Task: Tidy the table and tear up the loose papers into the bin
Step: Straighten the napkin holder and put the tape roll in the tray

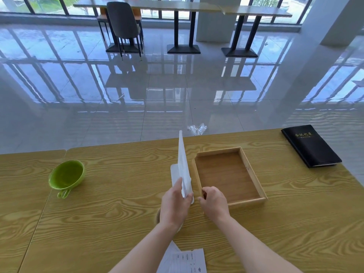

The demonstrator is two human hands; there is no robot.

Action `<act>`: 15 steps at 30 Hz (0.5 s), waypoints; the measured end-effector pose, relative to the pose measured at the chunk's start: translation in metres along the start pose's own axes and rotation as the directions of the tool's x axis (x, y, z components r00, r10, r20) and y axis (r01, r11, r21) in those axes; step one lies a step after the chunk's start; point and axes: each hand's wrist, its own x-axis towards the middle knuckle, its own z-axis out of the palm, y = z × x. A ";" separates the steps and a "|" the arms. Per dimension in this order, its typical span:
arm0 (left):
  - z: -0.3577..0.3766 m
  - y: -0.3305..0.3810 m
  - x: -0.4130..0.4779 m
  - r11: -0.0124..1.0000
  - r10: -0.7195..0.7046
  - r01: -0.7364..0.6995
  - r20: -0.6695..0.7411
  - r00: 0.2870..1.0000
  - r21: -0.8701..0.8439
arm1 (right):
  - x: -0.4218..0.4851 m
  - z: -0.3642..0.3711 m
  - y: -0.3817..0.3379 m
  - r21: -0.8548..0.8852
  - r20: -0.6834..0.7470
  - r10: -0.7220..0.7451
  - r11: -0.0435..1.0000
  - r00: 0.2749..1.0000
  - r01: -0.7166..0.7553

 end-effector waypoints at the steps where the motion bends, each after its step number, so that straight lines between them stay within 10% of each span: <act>1: 0.002 0.002 0.000 1.000 -0.008 0.008 0.001 1.000 -0.008 | 0.000 0.000 -0.002 -0.004 0.010 0.003 1.000 1.000 -0.003; 15: 0.003 -0.005 -0.003 1.000 0.012 -0.011 0.023 1.000 -0.004 | -0.007 0.000 -0.017 0.030 0.086 -0.015 0.999 0.996 0.012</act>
